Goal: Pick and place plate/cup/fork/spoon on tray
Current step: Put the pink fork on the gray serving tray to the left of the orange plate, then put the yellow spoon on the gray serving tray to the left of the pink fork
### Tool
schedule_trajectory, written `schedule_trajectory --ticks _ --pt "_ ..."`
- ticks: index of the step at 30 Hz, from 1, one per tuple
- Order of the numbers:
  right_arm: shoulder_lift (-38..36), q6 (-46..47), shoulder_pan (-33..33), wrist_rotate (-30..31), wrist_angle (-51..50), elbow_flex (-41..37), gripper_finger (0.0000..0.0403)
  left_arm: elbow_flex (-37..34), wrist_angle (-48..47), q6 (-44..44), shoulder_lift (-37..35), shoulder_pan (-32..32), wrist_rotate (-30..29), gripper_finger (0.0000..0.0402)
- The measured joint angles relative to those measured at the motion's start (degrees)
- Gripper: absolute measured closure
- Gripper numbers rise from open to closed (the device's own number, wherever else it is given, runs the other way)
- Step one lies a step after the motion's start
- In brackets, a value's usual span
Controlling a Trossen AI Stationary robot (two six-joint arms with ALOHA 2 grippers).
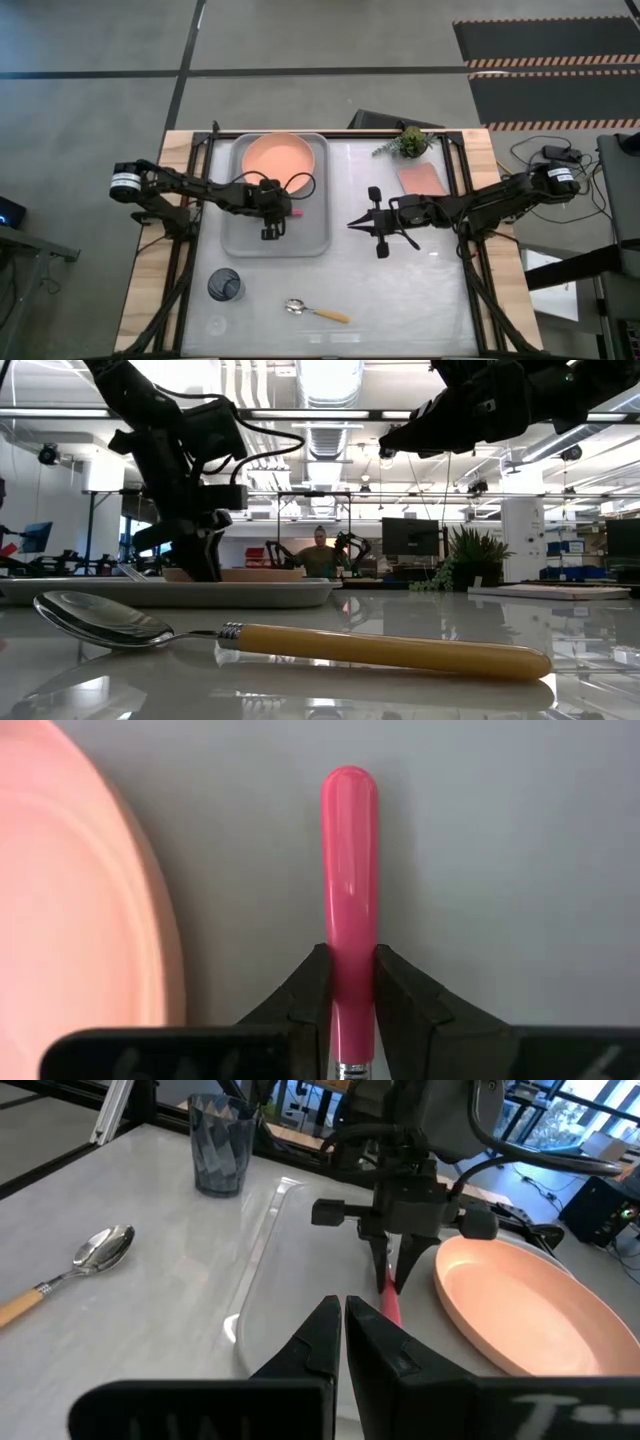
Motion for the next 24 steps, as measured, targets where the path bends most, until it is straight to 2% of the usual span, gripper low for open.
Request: schedule_trajectory --ticks 4,9,18,24 --pt "0.00 0.02 0.00 0.00 0.00 0.00 0.0394 -0.07 1.45 1.32 0.00 0.07 -0.48 0.0361" --pt "0.00 0.02 0.00 0.00 0.00 0.00 0.0394 -0.07 2.03 1.79 0.00 0.20 -4.03 0.0356" --pt "0.00 0.02 0.00 -0.02 -0.01 0.00 0.0394 -0.61 1.95 1.31 -0.02 0.81 -4.48 0.0302" --pt "0.00 0.55 0.01 -0.04 0.00 0.00 0.0394 0.16 1.80 1.26 -0.22 0.49 -4.41 0.0290"
